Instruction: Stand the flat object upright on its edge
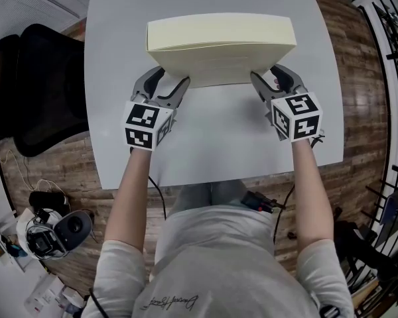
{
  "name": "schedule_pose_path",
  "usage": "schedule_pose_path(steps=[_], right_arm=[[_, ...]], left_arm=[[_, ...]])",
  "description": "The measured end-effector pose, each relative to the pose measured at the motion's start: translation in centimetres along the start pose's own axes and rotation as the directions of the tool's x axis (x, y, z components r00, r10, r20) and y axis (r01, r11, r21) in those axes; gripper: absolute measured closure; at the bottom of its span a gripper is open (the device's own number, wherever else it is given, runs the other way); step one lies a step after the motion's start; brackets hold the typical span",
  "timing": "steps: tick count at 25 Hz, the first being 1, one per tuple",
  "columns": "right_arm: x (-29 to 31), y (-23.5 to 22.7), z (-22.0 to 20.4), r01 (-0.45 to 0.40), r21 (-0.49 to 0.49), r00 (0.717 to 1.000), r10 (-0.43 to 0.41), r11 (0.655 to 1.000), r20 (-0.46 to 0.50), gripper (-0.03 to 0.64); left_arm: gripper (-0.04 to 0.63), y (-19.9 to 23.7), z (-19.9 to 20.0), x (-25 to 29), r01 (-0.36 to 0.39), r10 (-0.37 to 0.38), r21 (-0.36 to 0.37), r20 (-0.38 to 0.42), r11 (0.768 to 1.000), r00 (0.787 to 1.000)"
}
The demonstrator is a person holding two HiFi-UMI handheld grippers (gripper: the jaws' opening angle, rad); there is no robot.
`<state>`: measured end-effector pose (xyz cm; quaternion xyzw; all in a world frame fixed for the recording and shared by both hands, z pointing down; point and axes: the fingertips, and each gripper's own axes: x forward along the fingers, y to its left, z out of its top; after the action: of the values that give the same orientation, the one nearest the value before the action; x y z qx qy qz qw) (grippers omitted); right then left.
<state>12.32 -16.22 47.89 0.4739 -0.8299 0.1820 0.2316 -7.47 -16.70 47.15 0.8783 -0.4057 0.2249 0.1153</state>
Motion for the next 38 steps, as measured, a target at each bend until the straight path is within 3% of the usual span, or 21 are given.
schedule_pose_path(steps=[38], right_arm=[[-1.2,0.4,-1.2,0.011,0.013,1.0,-0.011,1.0,-0.014,0.37]], left_arm=[[0.316,-0.5,-0.7,-1.1,0.0,0.0,-0.037,-0.014,0.999,1.0]])
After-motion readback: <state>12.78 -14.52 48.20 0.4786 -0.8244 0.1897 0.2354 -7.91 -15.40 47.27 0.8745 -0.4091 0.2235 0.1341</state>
